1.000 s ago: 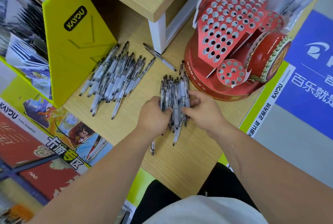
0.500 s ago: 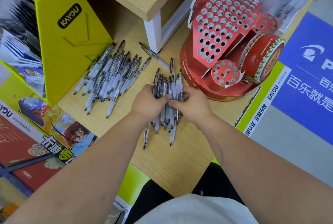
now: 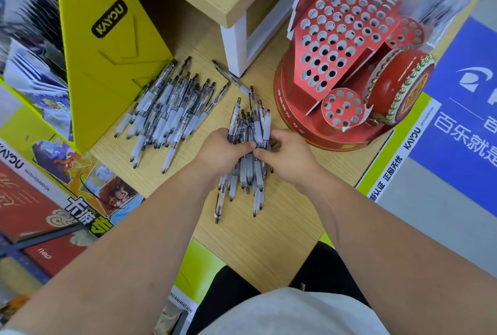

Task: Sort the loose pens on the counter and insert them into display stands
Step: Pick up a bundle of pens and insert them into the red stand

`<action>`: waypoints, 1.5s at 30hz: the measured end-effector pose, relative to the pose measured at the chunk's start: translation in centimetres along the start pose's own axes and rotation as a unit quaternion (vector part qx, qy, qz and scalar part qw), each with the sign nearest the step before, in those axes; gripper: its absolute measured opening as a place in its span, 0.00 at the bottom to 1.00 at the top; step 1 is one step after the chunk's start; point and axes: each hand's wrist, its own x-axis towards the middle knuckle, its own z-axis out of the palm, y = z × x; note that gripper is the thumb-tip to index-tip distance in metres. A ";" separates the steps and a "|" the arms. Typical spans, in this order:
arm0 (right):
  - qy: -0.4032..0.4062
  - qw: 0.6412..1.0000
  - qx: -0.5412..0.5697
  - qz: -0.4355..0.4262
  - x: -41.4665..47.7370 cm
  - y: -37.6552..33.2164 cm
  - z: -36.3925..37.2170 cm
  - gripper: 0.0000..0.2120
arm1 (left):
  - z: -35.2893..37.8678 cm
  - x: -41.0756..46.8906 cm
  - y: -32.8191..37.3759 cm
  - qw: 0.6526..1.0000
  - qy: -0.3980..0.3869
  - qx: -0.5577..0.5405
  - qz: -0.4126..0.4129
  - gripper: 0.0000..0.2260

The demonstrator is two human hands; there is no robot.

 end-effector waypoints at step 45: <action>0.003 0.982 0.155 0.106 0.9 -2.6 1.7 0.10 | -1.7 -1.5 -1.9 0.975 -0.036 -0.221 -0.015 0.17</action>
